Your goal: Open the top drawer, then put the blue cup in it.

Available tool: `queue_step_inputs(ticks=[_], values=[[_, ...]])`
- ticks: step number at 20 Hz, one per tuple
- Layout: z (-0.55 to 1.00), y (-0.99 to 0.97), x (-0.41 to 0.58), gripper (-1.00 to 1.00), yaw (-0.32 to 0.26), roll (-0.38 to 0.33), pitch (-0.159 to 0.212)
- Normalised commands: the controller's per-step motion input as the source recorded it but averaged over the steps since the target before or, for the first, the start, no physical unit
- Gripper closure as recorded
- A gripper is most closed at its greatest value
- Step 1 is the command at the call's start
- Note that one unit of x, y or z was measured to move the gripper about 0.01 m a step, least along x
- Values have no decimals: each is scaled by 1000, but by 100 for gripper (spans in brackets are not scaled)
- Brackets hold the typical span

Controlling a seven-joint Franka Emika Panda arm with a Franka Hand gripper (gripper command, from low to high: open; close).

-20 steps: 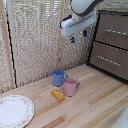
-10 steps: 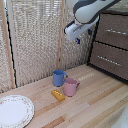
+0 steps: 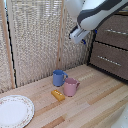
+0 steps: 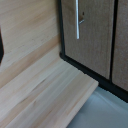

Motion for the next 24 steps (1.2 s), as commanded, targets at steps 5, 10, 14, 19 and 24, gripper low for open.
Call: queue_step_inputs(ticks=[5, 10, 14, 19, 24], values=[[-22, -310, -123, -100, 89, -375, -18], [-15, -309, -124, -100, 90, -375, -19], [0, -300, -119, -100, 91, -375, -19], [0, -299, -124, -100, 91, -375, -15], [0, -347, -137, -100, 77, -373, 0]])
